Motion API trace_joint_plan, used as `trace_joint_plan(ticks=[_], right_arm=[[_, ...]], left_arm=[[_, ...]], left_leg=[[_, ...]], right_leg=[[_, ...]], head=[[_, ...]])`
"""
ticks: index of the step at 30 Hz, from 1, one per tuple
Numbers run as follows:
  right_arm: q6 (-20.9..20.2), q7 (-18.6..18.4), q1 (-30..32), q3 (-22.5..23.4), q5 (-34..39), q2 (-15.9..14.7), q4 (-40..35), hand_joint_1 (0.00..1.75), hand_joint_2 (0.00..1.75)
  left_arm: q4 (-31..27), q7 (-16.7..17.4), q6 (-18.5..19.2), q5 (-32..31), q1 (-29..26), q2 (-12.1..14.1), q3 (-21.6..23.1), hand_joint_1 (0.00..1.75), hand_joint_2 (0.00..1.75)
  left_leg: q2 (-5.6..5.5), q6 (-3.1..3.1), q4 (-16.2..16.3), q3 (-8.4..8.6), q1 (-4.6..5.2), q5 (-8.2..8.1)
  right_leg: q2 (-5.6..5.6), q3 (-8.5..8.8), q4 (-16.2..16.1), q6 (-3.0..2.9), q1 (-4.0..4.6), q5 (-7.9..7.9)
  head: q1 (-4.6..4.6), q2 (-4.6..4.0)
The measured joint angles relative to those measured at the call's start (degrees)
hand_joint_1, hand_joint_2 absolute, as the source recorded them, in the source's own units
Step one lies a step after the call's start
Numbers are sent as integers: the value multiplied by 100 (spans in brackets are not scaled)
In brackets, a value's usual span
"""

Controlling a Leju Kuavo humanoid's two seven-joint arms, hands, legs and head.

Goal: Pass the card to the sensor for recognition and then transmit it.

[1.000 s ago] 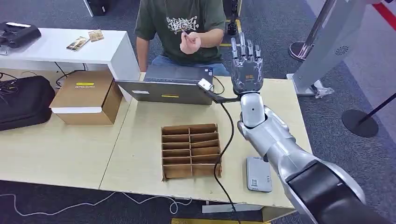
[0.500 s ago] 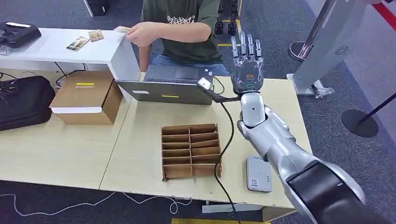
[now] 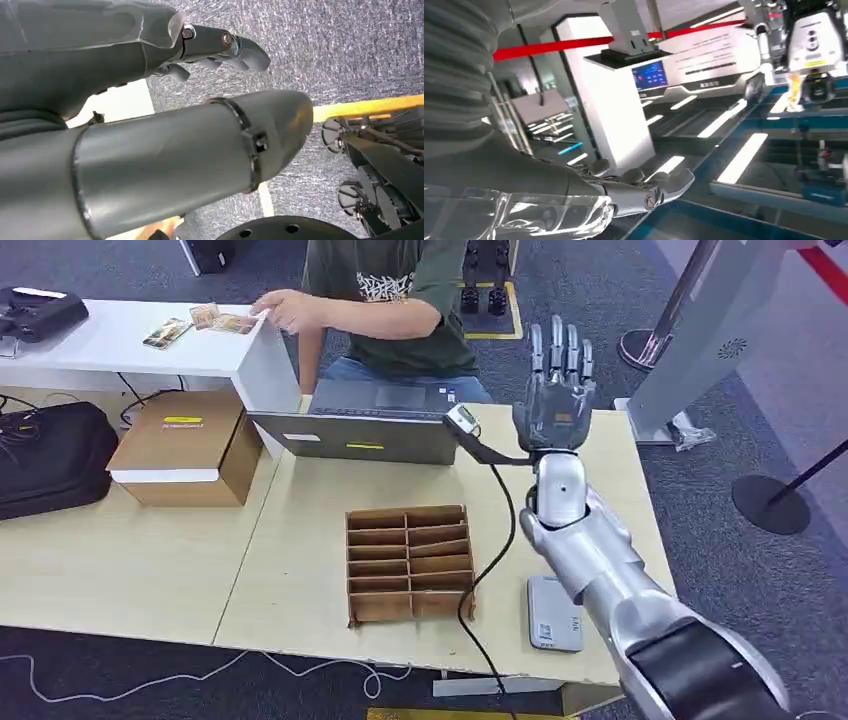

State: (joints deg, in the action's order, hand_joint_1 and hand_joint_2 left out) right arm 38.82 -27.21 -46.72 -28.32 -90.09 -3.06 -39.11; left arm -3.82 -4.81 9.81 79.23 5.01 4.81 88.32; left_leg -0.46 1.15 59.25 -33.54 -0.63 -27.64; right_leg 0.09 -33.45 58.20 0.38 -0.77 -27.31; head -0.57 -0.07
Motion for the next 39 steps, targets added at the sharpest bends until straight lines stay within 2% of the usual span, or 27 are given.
trace_joint_plan(ticks=[3,7,10,14,20,24,34,39], right_arm=[[0,-175,353,100,0,-179,-483,0,175],[-52,-854,877,-22,-2,-548,-1202,0,175],[-321,-1191,1338,-197,-2,-884,-1865,0,175],[-652,-1279,1991,-238,-4,-1358,-2772,0,175],[-951,-1283,2900,-55,-4,-1805,-3840,0,175],[-1012,-1283,3266,109,-4,-1945,-4277,0,175],[-1047,-1283,3455,207,-4,-2061,-4622,0,175],[-1579,-1283,3938,363,-4,-2061,-5189,0,175]], left_arm=[[0,0,-2,54,1,-7,0,0,0],[0,0,7,148,-21,-13,0,0,0],[0,-6,11,218,-42,-17,0,0,0],[0,-31,11,275,-69,-22,0,0,0],[2,-59,4,347,-94,-44,0,0,0],[2,-63,4,356,-96,-44,0,0,0],[2,-66,4,358,-96,-46,0,0,0],[7,-131,20,465,-116,-74,0,0,0]], left_leg=[[0,0,1,1,0,-1],[-5,-1,0,-2,0,-2],[-6,-2,0,-3,0,-3],[-7,-3,0,-5,0,-8],[-8,-4,-1,-8,0,-8],[-3,-4,-1,-7,0,-8],[-4,-3,-1,-4,0,-7],[-14,-4,-1,-10,0,-9]], right_leg=[[0,0,-4,0,0,0],[-2,0,-5,0,0,-1],[-3,0,-6,1,0,-2],[-4,-1,-7,6,0,-5],[-6,-1,-7,8,0,-7],[-2,-2,-7,8,0,-7],[-3,-1,-6,7,0,-6],[-13,-1,-7,11,0,-12]], head=[[0,0],[0,-2],[2,-2],[2,0],[0,0],[-2,0],[0,-2],[2,0]])
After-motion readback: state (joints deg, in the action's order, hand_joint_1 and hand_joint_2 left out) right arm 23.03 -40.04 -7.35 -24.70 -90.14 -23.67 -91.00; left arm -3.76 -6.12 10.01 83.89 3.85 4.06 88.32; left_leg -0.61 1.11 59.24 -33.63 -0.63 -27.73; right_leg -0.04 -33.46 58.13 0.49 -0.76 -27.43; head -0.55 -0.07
